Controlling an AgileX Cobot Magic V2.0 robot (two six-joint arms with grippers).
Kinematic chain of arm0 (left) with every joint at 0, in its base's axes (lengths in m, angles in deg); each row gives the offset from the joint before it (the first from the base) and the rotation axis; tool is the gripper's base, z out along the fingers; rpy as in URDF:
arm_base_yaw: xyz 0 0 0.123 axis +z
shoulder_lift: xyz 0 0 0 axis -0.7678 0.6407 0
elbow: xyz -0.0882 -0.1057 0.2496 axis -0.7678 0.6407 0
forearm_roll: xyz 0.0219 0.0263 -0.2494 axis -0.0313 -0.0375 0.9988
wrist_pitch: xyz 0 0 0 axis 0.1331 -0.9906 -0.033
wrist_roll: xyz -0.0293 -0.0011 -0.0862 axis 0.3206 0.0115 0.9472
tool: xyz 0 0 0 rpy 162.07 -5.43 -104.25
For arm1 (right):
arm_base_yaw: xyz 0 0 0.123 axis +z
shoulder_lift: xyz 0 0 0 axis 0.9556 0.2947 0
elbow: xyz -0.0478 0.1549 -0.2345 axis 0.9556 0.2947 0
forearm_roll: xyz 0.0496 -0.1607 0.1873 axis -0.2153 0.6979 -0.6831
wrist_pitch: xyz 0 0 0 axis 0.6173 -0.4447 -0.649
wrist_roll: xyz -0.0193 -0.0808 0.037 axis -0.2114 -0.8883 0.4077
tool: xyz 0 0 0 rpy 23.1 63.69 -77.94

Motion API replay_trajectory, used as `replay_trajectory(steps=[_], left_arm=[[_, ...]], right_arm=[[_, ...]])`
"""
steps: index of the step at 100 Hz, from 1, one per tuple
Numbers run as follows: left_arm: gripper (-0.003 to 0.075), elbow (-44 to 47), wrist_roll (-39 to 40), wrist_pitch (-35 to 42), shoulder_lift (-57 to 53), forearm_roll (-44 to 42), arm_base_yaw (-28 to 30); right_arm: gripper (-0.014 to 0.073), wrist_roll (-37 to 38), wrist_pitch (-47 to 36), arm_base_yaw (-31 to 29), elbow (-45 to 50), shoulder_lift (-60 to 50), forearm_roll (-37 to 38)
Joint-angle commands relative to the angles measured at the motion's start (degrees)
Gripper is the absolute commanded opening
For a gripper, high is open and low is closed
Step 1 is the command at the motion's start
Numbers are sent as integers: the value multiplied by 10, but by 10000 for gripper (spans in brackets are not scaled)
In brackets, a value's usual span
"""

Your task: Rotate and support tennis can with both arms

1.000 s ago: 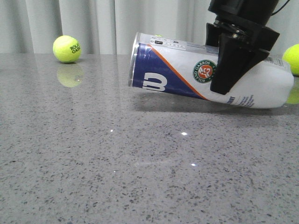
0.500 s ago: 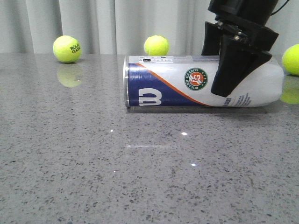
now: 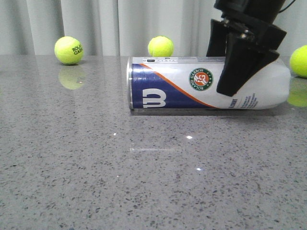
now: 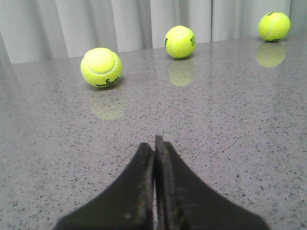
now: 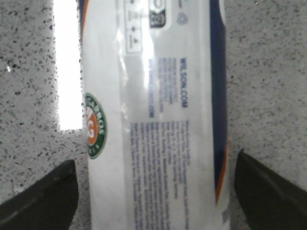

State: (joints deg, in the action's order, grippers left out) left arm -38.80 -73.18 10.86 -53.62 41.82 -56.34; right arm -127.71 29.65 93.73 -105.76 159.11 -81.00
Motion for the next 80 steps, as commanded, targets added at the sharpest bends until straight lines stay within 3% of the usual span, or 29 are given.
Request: replay_trajectory(steps=[1,25,36,46,60,72,80], left_arm=[[-18,25,4,45,-19,2,0],[-19,25,4,45,-19,2,0],[-18,25,4,45,-19,2,0],[-18,25,4,45,-19,2,0],[-18,25,4,45,-19,2,0],[-18,25,4,45,-19,2,0],[-19,25,4,45,-19,2,0]], right_arm=[[650,-11,-12,-1,-18,-45,-9],[643,-11,-6,-1,-21,-104,4],[585,-10,8,-1,-21,-132,10],[462,15,10,-1,-21,-153,10],[218,72,12,-1,-21,-171,10],[19,76,12,-1,-21,-179,10],[-64,76,13,-1,-21,-182,10]])
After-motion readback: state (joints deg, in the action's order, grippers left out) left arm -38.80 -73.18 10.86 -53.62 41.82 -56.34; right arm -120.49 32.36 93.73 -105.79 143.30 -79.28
